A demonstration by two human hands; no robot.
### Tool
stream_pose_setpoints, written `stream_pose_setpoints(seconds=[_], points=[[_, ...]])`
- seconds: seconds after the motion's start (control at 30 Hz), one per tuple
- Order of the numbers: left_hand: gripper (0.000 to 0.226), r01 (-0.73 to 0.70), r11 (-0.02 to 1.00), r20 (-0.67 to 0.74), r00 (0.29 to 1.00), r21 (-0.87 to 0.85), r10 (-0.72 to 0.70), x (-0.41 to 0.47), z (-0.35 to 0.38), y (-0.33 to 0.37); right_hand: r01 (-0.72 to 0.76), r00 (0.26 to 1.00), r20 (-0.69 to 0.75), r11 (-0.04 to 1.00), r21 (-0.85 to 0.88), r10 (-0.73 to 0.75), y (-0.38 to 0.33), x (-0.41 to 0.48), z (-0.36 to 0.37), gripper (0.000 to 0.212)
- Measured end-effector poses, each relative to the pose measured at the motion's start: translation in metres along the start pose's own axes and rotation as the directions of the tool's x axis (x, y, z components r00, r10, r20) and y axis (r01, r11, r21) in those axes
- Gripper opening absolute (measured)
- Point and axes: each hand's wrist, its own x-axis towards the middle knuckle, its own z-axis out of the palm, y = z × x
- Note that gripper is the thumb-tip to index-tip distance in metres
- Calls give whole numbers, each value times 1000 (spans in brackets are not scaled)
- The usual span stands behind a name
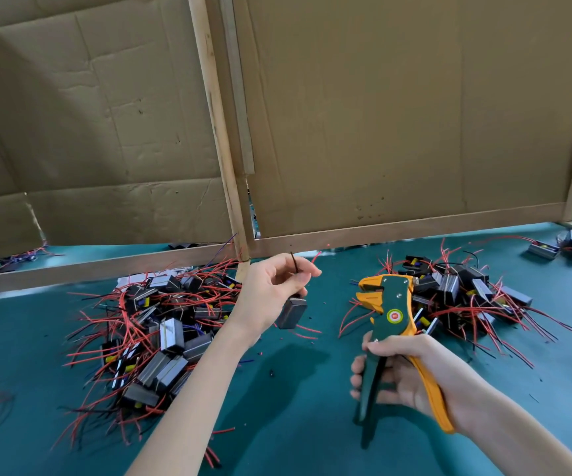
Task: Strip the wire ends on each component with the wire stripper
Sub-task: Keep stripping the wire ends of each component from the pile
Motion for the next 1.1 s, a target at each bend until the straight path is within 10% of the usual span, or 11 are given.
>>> stream_pose_setpoints(seconds=[1.1], points=[[10, 103, 986, 222, 966, 129, -130, -9, 4, 31, 196, 963, 233, 942, -271, -134, -5, -16, 12, 31]])
